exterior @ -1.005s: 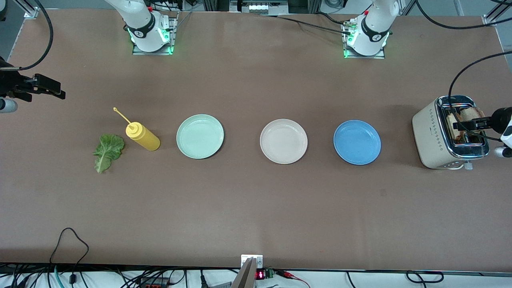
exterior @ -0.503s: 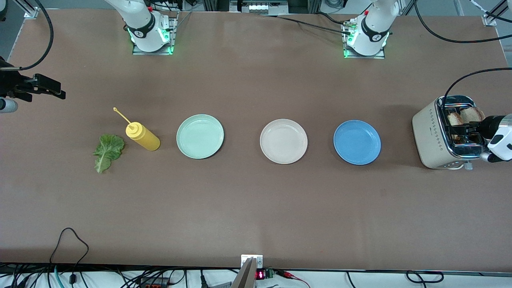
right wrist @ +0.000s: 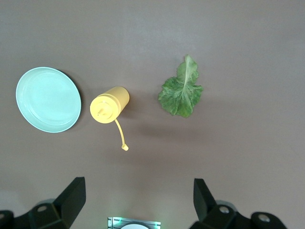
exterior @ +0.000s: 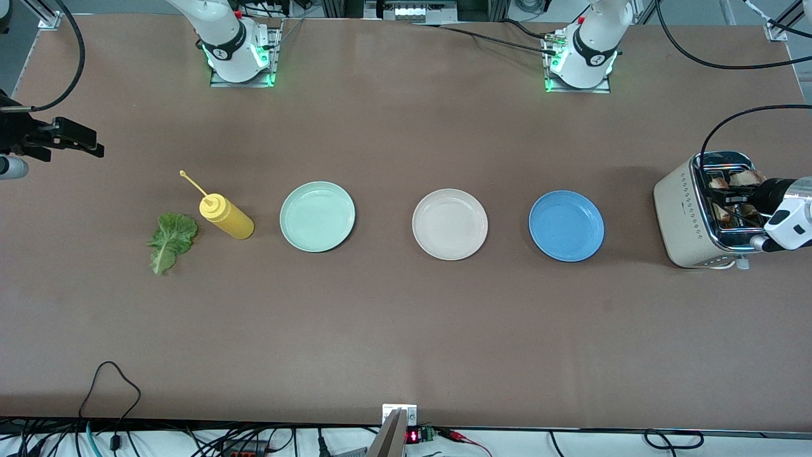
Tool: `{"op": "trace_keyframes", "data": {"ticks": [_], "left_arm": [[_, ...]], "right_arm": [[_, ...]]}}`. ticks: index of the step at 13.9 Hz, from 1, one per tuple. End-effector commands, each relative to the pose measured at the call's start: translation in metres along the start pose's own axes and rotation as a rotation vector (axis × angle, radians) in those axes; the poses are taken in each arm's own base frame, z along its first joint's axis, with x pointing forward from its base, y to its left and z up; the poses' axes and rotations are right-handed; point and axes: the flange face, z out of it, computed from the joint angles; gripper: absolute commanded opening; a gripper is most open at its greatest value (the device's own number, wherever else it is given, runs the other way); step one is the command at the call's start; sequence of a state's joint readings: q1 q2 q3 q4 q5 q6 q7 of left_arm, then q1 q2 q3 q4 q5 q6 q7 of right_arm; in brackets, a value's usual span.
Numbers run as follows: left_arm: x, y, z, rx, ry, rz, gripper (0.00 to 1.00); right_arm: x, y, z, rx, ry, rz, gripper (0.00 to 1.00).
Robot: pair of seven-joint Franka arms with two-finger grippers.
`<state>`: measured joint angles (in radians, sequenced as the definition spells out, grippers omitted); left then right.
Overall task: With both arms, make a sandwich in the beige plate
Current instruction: 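Lift the bread slice up out of the toaster with the left gripper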
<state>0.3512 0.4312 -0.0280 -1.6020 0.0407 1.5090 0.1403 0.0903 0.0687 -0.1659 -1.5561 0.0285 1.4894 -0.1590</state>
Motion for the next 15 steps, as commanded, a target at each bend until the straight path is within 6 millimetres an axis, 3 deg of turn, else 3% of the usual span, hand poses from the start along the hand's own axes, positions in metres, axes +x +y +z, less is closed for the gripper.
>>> {"op": "trace_keyframes", "data": {"ticks": [1, 5, 10, 15], "left_arm": [[-0.003, -0.002, -0.001, -0.005, -0.008, 0.018, 0.30], [-0.004, -0.015, -0.009, 0.004, 0.017, 0.002, 0.15], [-0.008, -0.012, -0.025, 0.010, 0.039, 0.044, 0.02], [-0.024, -0.012, -0.056, 0.001, 0.035, 0.125, 0.01]], "right_arm": [[-0.004, -0.001, -0.005, -0.007, -0.001, -0.001, 1.00], [-0.006, 0.003, -0.005, -0.003, -0.006, 0.010, 1.00], [-0.007, 0.005, -0.005, -0.001, -0.006, 0.013, 1.00], [-0.006, 0.008, -0.003, 0.005, -0.008, 0.018, 1.00]]}}
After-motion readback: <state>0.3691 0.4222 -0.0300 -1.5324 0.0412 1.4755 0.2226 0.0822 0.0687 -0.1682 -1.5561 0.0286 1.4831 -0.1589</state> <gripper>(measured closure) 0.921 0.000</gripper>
